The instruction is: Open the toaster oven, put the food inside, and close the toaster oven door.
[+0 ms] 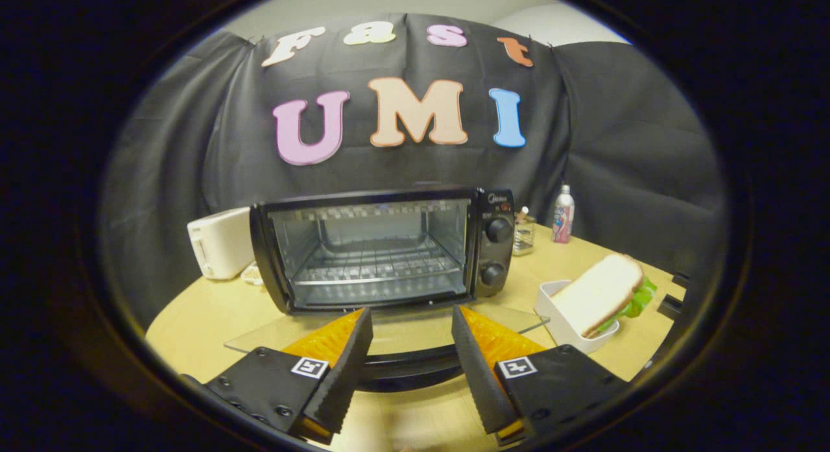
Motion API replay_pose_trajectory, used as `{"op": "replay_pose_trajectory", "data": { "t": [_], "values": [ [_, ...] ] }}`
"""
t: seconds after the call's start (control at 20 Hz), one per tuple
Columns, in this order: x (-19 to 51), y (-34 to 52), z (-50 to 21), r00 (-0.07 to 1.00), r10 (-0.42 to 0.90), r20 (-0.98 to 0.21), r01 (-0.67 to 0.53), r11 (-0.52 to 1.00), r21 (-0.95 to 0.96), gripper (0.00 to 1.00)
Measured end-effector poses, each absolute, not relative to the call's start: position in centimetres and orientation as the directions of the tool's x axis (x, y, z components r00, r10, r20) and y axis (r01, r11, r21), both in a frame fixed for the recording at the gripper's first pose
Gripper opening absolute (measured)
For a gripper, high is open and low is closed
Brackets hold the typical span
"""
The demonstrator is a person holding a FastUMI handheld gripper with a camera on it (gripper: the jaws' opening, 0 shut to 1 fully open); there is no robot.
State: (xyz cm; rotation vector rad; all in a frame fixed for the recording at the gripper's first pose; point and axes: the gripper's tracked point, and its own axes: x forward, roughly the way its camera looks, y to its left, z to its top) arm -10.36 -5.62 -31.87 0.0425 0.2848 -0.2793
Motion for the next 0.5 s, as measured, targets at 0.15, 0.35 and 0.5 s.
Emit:
{"op": "replay_pose_trajectory", "data": {
  "t": [0.15, 0.35, 0.5],
  "values": [
    [-10.4, -5.8, -34.8, 0.890, -0.270, -0.369, 0.286, 0.958, -0.011, 0.80],
    [-9.8, -5.8, -36.4, 0.887, -0.251, -0.387, 0.285, 0.958, 0.032, 0.78],
    [-9.0, -5.9, -36.3, 0.893, -0.254, -0.372, 0.285, 0.958, 0.029, 0.78]
  ]
}}
